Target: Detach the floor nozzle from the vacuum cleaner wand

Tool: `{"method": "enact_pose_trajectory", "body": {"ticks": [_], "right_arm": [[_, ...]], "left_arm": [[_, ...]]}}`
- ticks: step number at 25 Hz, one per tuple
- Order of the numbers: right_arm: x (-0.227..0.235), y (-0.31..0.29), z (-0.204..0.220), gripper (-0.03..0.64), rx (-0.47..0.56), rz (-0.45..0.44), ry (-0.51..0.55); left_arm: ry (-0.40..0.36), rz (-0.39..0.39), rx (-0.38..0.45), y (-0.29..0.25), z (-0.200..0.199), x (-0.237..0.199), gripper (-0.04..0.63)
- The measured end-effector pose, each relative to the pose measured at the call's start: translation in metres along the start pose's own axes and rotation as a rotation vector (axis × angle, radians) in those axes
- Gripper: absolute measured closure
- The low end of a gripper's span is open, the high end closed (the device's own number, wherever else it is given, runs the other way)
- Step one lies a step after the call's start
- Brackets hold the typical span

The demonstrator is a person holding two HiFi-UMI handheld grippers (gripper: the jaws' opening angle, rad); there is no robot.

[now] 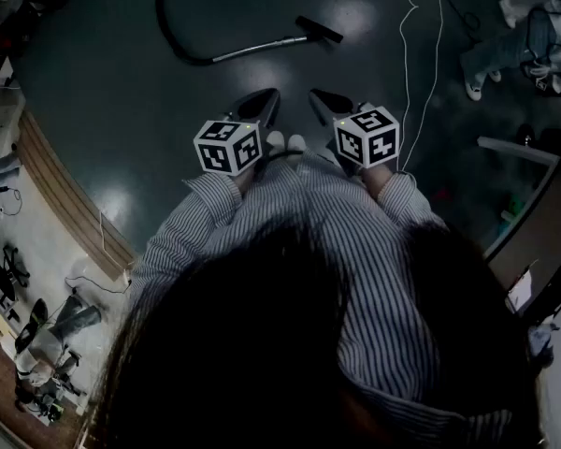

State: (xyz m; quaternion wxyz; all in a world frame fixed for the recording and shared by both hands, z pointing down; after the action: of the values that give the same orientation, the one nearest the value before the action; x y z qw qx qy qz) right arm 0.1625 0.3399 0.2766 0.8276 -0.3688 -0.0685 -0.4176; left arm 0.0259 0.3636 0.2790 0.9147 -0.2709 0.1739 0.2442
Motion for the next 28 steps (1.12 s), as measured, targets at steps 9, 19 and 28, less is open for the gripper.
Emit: {"method": "enact_pose_trajectory", "body": {"ticks": [9,19,28], "right_arm": [[-0.007,-0.007,-0.007,0.615,-0.017,-0.023,0.061],[0.002,-0.008,-0.009,0.615,-0.012,-0.041,0.024],[0.032,-0.019,-0.011,0.615,0.017,-0.063,-0.048]], "left_arm": [[-0.083,0.016,-0.007,-0.007,-0.009,0.005,0.589],[-0.059,0.013,-0.053,-0.015,-0.004,0.0,0.589],[-0.07,-0.03,-0.076,-0.033,0.003,-0.008,0.589]]}}
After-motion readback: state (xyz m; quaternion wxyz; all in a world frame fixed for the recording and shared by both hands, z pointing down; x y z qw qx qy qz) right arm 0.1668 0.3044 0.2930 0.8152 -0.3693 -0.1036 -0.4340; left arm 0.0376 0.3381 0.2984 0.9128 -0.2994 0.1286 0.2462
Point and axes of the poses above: the fingertips, and each gripper's own axes: y backward along the fingers, x to its right, z out of its underside, the point moved 5 cm from there along y, backward along the fingers, and after that the axes turned 4 degrees about -y, right-handed, at the moved point
